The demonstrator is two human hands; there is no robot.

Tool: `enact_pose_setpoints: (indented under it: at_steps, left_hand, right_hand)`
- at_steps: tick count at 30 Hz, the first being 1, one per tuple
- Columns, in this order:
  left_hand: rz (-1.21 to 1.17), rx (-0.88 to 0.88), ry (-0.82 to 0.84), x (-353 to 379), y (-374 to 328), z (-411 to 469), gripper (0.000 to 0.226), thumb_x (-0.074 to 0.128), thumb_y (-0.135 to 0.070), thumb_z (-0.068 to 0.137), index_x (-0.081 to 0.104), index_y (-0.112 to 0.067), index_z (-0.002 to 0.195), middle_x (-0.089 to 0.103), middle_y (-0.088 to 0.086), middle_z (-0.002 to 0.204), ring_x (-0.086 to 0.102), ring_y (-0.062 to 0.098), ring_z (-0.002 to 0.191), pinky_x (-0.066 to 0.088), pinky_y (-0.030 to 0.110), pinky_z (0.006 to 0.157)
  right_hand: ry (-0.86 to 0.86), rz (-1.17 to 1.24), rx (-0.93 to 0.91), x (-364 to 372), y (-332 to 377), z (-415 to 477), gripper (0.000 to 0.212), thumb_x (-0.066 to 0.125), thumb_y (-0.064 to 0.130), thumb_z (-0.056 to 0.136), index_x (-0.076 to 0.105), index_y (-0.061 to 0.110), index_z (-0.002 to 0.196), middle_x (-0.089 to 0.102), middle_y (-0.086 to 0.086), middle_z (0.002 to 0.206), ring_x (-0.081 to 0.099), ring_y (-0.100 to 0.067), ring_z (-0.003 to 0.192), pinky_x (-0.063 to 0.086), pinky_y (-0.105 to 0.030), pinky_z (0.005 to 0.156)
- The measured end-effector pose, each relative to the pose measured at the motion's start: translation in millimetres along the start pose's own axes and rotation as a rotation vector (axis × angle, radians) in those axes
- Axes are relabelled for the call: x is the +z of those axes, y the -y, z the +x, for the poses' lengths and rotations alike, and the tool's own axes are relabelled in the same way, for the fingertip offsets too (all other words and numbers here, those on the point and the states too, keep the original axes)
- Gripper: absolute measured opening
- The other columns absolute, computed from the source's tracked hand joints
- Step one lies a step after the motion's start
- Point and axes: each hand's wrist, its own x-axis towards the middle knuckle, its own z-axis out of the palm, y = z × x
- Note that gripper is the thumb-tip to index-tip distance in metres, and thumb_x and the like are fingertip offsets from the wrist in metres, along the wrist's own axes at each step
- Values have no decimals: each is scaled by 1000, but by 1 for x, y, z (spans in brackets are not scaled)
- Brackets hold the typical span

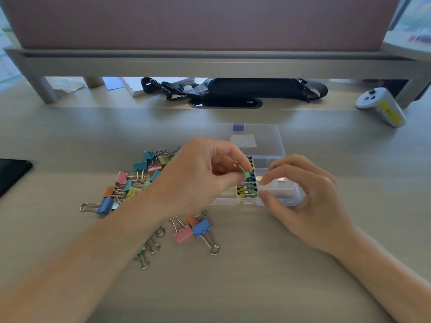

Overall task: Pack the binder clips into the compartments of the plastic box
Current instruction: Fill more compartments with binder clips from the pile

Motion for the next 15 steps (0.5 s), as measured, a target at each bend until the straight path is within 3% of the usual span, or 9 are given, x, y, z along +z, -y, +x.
enact_pose_setpoints:
  at_steps: [3,6,10,13,15]
  left_hand:
    - [-42,-26,-32,3,-3,-1,9,80,-19,88,78,-27,91,77,-16,81,74,0,74,55,15,76]
    - [-29,-23,-24,8,-6,-3,11,78,-18,89,80,-28,94,78,-16,82,75,-1,76,59,20,81]
    - [40,-2,-68,14,-6,-5,10,81,-19,86,79,-28,89,77,-17,79,73,-3,74,59,19,76]
    - [137,14,-77,15,-4,-8,9,81,-25,86,77,-33,84,75,-20,74,68,-2,71,50,11,68]
    - [225,51,-83,16,-1,-10,8,80,-25,86,79,-33,85,73,-22,75,63,-6,81,43,4,70]
  right_hand:
    - [-30,48,54,-2,2,2,14,78,18,84,71,16,96,71,9,98,66,-3,99,42,-8,91]
    - [-16,149,86,-1,3,2,12,78,16,86,71,15,96,74,11,95,70,-5,98,44,-9,92]
    - [3,177,116,0,2,1,13,82,7,86,74,15,93,75,11,88,71,-5,89,46,-10,88]
    - [23,174,111,0,1,1,11,82,9,87,76,15,92,75,10,86,71,-6,87,48,-12,86]
    - [35,140,85,-1,0,1,9,81,13,86,76,18,91,74,13,85,71,-6,86,49,-14,86]
